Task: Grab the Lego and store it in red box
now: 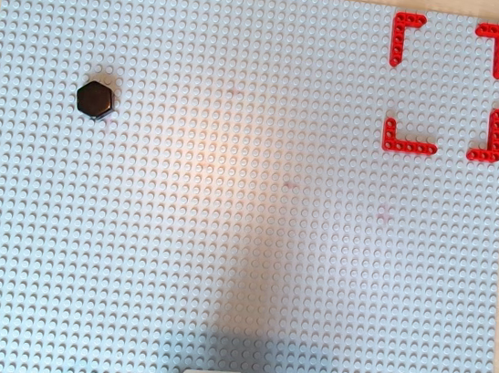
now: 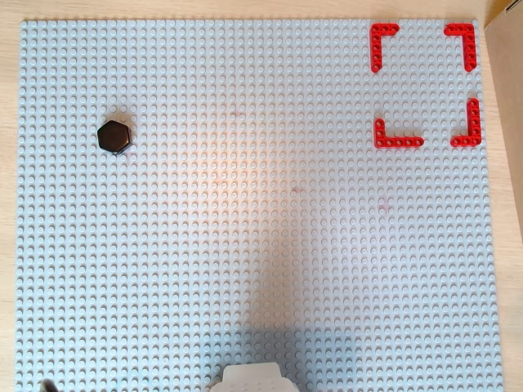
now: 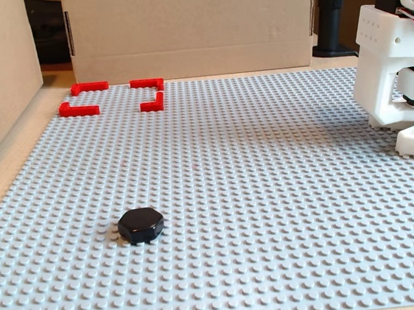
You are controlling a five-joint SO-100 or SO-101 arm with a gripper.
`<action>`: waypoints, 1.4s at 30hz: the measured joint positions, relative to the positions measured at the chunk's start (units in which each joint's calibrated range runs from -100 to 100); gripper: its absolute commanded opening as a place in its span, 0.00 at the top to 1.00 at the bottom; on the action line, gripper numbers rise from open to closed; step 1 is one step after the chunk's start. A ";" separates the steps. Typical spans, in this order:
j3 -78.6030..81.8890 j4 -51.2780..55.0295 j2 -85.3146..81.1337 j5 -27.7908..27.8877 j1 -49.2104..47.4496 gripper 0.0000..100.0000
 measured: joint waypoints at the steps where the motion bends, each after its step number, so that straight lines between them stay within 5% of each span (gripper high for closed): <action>1: 0.00 0.00 0.00 0.00 0.00 0.94; 20: 0.54 -1.99 0.76 0.00 0.00 0.94; 42: -12.61 -2.68 35.16 -0.05 -8.94 0.94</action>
